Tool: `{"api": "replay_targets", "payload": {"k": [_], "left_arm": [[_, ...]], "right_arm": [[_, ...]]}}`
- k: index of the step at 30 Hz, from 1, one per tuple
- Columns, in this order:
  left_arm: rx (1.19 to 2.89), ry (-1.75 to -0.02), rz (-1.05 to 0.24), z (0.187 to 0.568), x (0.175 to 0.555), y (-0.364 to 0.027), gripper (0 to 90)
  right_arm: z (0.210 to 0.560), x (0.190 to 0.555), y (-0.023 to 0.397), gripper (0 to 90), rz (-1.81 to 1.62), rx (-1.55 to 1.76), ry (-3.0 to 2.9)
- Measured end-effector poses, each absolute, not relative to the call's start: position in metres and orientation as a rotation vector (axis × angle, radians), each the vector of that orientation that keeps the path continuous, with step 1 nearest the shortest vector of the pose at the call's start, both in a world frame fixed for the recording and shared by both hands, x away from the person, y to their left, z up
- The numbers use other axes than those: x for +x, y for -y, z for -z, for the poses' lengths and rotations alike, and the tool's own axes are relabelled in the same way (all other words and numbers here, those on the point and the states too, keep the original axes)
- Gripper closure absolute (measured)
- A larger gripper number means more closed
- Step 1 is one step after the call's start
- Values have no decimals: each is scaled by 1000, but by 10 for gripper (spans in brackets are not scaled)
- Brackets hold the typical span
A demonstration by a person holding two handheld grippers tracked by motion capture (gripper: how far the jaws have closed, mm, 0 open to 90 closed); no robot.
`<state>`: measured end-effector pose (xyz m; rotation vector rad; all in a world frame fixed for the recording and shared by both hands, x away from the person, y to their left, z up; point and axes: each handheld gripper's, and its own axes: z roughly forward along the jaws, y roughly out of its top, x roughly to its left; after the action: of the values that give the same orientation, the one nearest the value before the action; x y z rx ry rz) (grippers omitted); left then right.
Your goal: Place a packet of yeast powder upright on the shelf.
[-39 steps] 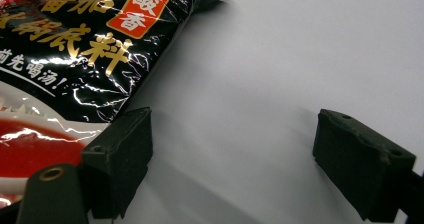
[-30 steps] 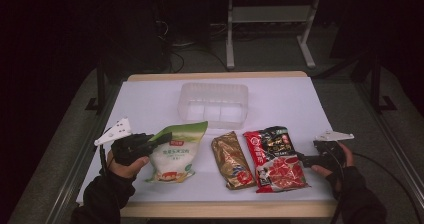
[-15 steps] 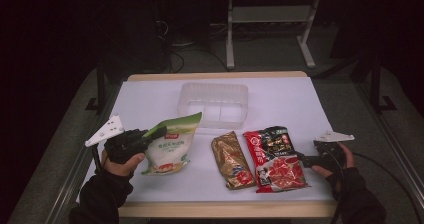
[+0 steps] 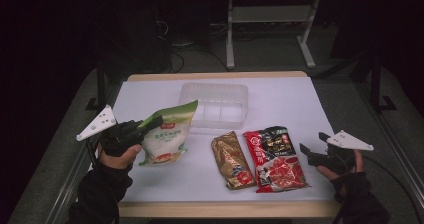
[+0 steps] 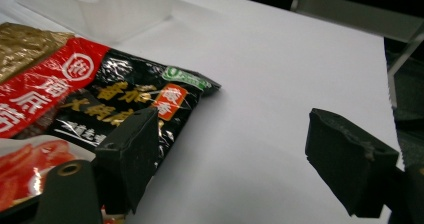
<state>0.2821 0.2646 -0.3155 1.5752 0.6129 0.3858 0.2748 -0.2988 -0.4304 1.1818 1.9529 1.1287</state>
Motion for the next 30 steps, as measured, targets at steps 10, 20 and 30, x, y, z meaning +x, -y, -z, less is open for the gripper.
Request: {"api": "replay_targets", "payload": {"k": [10,20,30], "left_arm": [[1543,-599,-404,293,299,-255,898],[1499,-613,-433,272,325,-241,898],[1497,-705,-475,271,365,-222,898]], "right_arm": [[420,259,292,187,-1203,1135,-1953],[418,256,288,185,-1232,1109,-1978],[422,261,285,222,-1225,1116,-1993]]}}
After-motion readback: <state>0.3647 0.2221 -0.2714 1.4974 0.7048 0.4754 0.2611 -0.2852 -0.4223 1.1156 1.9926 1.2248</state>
